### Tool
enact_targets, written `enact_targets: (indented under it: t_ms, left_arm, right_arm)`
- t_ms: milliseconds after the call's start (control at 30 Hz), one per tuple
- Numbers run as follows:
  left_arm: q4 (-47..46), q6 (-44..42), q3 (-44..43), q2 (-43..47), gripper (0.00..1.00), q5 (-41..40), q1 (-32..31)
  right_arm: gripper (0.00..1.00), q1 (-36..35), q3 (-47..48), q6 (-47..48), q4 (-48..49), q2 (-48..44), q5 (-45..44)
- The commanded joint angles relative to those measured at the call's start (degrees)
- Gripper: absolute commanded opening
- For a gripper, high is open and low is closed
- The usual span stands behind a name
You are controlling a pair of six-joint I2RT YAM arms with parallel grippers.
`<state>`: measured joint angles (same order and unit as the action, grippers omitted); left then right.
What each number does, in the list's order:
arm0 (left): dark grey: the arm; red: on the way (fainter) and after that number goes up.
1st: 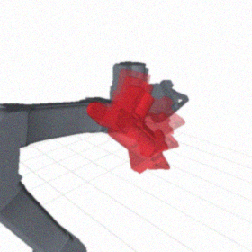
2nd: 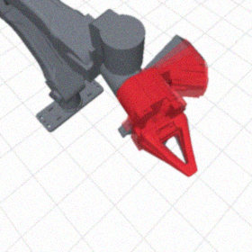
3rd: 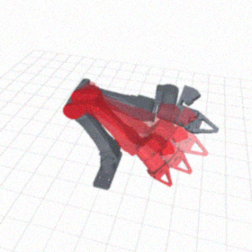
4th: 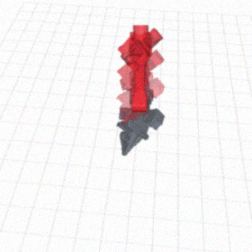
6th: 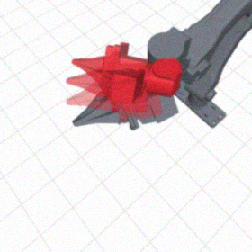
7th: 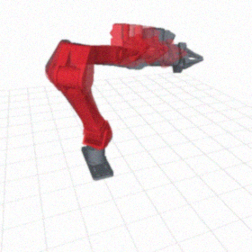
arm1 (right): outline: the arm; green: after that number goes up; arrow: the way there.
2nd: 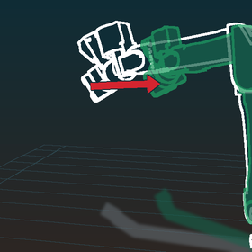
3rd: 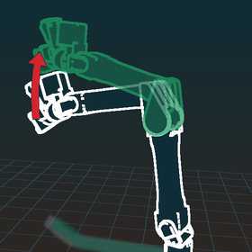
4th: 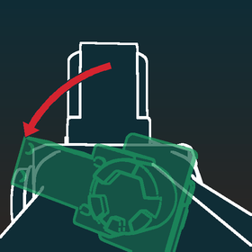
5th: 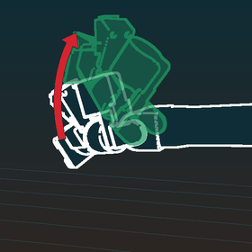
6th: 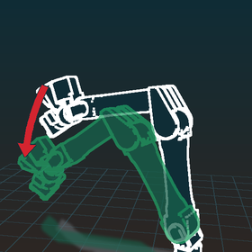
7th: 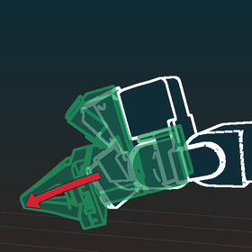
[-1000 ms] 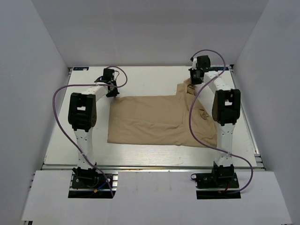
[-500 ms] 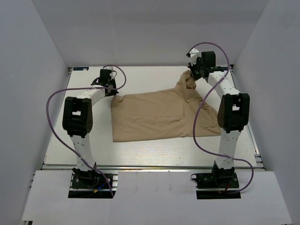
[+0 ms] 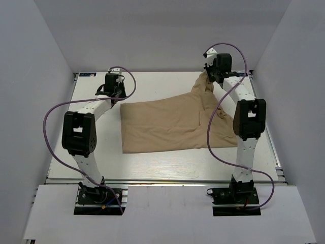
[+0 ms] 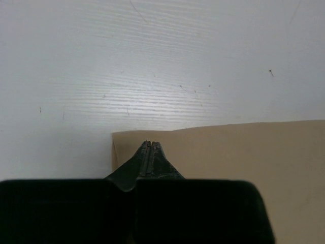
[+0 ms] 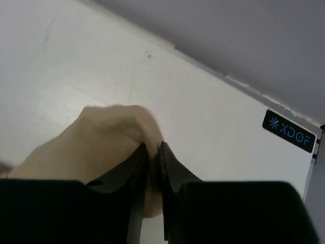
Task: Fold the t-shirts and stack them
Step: Grap the side of the flattened tshirt furthest away from the robot with both arms
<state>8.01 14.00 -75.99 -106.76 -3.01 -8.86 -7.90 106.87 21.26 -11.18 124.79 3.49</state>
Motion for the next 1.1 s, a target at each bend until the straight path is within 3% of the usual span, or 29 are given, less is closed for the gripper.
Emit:
enact_targets:
  t_ms: [0,67,100,133,200,367,433,467,533,667,800,967,1067]
  left_arm:
    - [0.8,-0.1,-5.1,-2.5,0.00,-1.8,0.2]
    - [1.4,-0.1,-6.0,-4.0,0.00,-1.0,0.2]
    - [1.9,-0.1,-6.8,-4.0,0.00,-0.3,0.2]
    - [2.4,-0.1,-7.4,-4.9,0.00,0.2,0.2]
    - [3.5,-0.1,-7.9,-5.5,0.00,0.2,0.2]
    - [4.0,0.5,-8.5,-5.5,0.65,2.1,0.2]
    - [4.0,0.5,-8.5,-5.5,0.78,3.2,0.2]
    - [4.6,0.5,-8.5,-5.5,0.94,3.8,0.2]
    - [4.6,0.5,-8.5,-5.5,1.00,3.8,0.2]
    - [6.9,1.1,-8.5,-6.7,1.00,3.8,0.2]
    - [8.4,1.1,-9.0,-6.7,1.00,3.8,0.2]
    - [6.6,1.1,-6.6,-5.5,1.00,14.8,-0.9]
    - [-0.6,2.9,-2.4,-5.5,1.00,29.0,-1.4]
  right_arm:
    - [0.25,-0.4,5.2,1.4,7.4,5.7,-4.1]
    - [0.33,-0.8,5.6,5.9,14.0,7.6,-6.8]
    - [0.47,-1.3,7.9,6.3,14.7,9.7,-7.4]
    - [0.90,-1.5,9.6,6.3,12.9,10.6,-8.3]
    - [0.90,-1.5,15.1,4.5,8.1,12.3,-8.5]
    - [0.90,-1.0,8.4,-4.1,5.6,6.1,-7.6]
    - [0.90,-1.1,7.1,-6.5,4.1,4.2,-8.0]
    - [0.90,-1.0,7.2,-7.3,0.8,4.2,-8.8]
    - [0.90,-0.8,9.9,-10.6,-1.5,6.1,-10.7]
    - [0.88,0.9,18.4,-19.1,-10.3,11.8,-13.3]
    - [0.78,2.4,19.9,-28.0,-10.7,15.0,-6.1]
    - [0.72,3.3,19.7,-33.5,-10.2,18.2,7.7]
    - [0.69,3.4,18.9,-36.1,-8.8,19.8,10.0]
